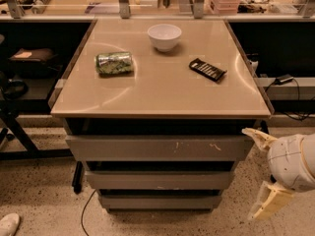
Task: Open top drawer
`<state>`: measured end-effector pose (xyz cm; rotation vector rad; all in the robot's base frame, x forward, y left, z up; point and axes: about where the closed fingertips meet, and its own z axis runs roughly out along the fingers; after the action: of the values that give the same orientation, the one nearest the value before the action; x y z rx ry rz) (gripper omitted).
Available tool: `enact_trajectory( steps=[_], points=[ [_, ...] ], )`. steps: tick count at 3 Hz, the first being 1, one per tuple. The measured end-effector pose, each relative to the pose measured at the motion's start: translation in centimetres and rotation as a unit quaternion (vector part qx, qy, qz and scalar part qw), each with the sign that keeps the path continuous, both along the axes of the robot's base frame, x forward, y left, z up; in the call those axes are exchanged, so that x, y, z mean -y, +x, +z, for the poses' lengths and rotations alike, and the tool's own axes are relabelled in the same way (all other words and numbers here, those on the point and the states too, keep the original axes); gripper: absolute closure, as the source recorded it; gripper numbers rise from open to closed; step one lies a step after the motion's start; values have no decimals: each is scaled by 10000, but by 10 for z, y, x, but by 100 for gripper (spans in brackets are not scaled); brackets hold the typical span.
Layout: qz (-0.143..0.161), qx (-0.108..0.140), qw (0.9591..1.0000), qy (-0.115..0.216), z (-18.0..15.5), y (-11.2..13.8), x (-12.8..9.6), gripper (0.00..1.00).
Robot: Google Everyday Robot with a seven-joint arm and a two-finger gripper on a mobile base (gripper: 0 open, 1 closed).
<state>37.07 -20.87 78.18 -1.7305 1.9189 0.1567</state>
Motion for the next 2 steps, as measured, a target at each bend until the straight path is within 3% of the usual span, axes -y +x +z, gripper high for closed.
enact_trajectory(
  steps=[2],
  points=[
    [-98,-158,9998,93,-9,4,-3,0]
  ],
)
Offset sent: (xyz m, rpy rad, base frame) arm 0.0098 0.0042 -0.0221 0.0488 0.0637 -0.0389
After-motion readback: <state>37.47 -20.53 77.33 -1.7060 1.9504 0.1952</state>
